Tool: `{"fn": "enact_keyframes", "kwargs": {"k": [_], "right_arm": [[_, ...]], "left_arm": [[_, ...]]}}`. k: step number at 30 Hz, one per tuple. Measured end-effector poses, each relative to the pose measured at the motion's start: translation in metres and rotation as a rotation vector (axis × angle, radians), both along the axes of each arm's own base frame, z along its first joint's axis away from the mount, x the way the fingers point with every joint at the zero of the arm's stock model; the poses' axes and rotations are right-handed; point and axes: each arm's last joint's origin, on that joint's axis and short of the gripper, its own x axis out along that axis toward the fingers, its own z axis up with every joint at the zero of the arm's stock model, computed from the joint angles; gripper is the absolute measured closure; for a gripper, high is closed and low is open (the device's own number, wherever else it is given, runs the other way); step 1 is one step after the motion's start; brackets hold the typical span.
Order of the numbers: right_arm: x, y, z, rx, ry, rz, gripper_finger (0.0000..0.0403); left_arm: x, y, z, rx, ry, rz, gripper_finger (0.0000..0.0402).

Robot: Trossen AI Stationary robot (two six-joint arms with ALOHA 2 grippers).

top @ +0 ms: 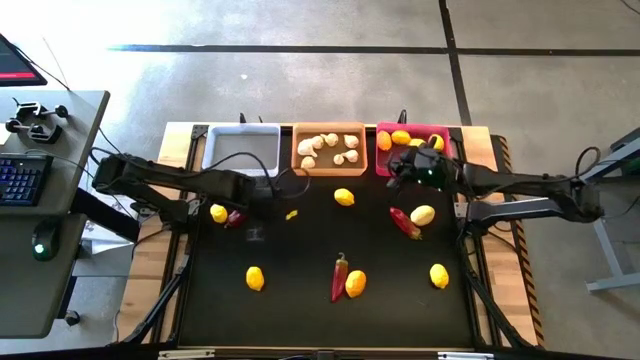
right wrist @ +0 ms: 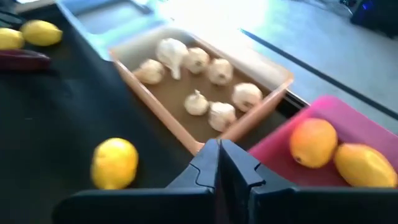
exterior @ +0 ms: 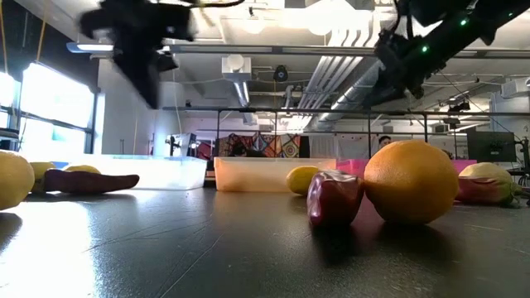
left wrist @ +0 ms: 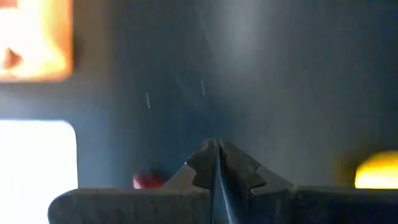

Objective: Sort produce into baskets
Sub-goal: Put the orange lemon into the pink bin

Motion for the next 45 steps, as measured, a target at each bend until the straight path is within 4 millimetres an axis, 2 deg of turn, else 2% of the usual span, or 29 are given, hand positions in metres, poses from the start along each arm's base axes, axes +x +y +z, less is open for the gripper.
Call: {"fn": "enact_keyframes", "kwargs": {"k": [6,10,19,24,29,34,45], "right_arm": [[0.007,0.018,0.006,-0.054,-0.045,0.042,0.0402],[0.009,0.023,0.007,-0.069,-0.063,0.056,0.0402],[0.009,0.024,0.008,-0.075,-0.066,0.060,0.0403],[0.009,0.024,0.008,-0.081,-0.060,0.065,0.0403],[0.009,0.024,0.007,-0.084,-0.051,0.068,0.0403],[0.008,0.024,0.006,-0.084,-0.037,0.070,0.0403],[0.008,0.024,0.005,-0.082,-0.025,0.071,0.0403]], "left_arm": [[-0.028,-0.010,-0.004,0.034,0.296,-0.070,0.0370],[-0.037,-0.013,-0.010,0.058,0.408,-0.140,0.0340],[-0.032,-0.015,-0.042,0.079,0.665,-0.198,0.0223],[-0.025,-0.016,-0.068,0.140,0.888,-0.242,0.0180],[-0.018,-0.018,-0.087,0.171,0.968,-0.319,0.0162],[-0.016,-0.020,-0.092,0.161,0.947,-0.390,0.0156],[-0.051,-0.016,-0.123,0.209,1.104,-0.577,0.0156]]}}
